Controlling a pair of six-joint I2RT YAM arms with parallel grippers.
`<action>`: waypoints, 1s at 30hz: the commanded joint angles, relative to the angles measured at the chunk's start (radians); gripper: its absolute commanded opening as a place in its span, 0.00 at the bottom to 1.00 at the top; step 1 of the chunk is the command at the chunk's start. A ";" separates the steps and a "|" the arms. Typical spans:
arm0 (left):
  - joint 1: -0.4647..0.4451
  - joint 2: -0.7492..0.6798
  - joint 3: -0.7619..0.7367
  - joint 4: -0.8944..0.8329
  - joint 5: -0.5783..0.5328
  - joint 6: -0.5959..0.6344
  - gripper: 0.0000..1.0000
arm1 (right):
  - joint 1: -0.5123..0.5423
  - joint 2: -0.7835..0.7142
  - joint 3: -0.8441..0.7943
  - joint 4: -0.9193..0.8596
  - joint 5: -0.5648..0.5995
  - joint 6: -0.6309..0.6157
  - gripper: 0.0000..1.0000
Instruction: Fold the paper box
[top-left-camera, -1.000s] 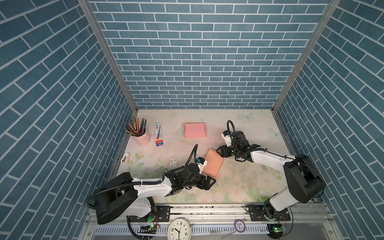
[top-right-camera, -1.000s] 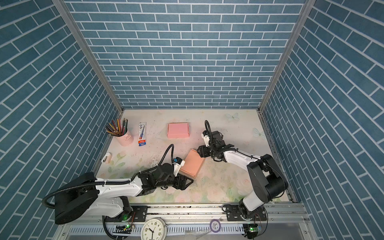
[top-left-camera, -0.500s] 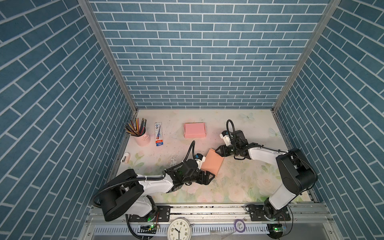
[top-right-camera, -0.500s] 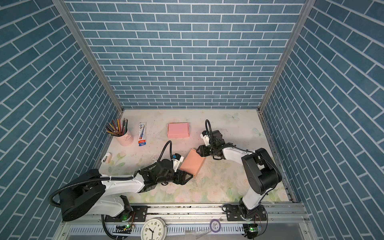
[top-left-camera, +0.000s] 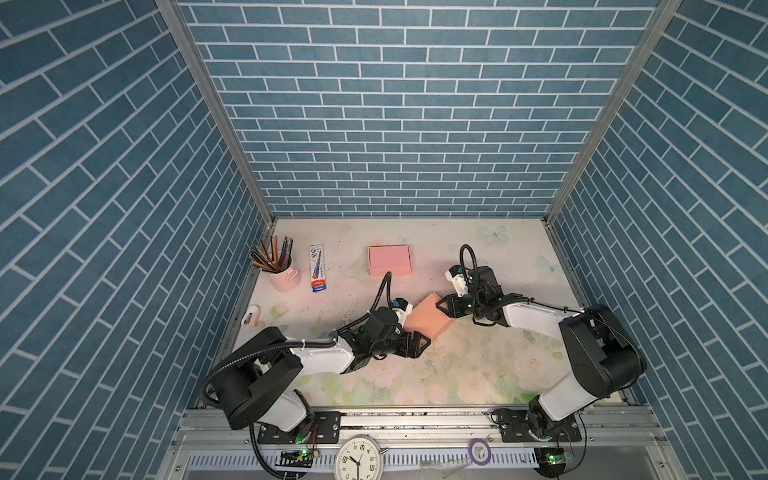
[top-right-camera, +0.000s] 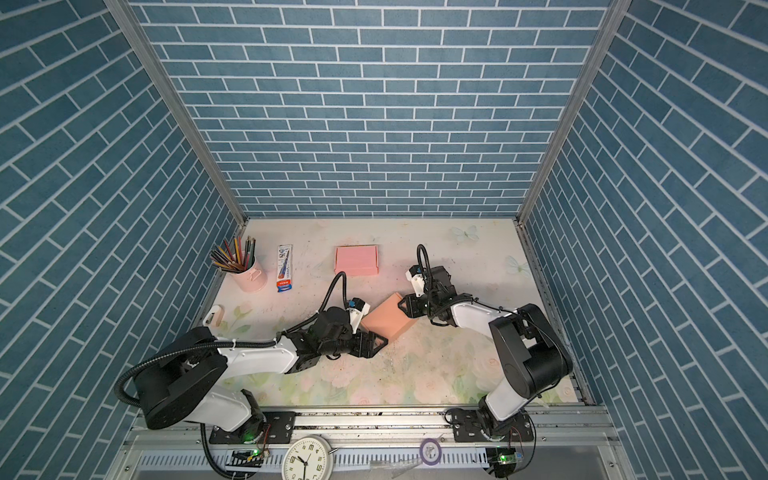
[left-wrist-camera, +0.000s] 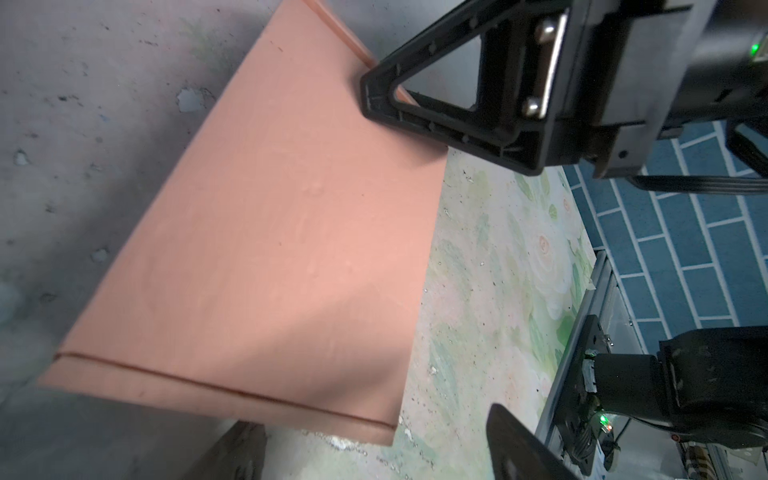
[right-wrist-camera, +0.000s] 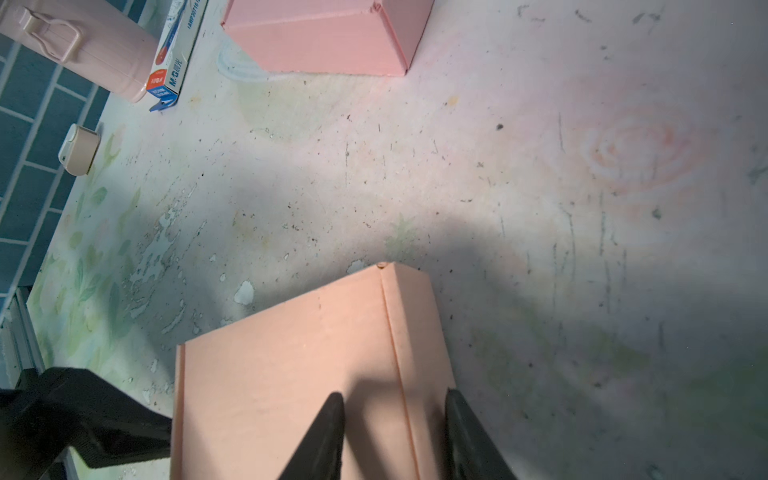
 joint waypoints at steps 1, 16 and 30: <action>0.011 0.017 0.054 0.042 0.007 0.038 0.82 | 0.012 -0.046 -0.033 0.007 -0.024 0.035 0.40; 0.060 0.190 0.260 0.000 0.035 0.117 0.71 | -0.044 -0.138 -0.123 0.023 -0.005 0.055 0.39; 0.084 0.377 0.524 -0.078 0.032 0.191 0.70 | -0.134 -0.080 -0.092 0.079 -0.025 0.066 0.39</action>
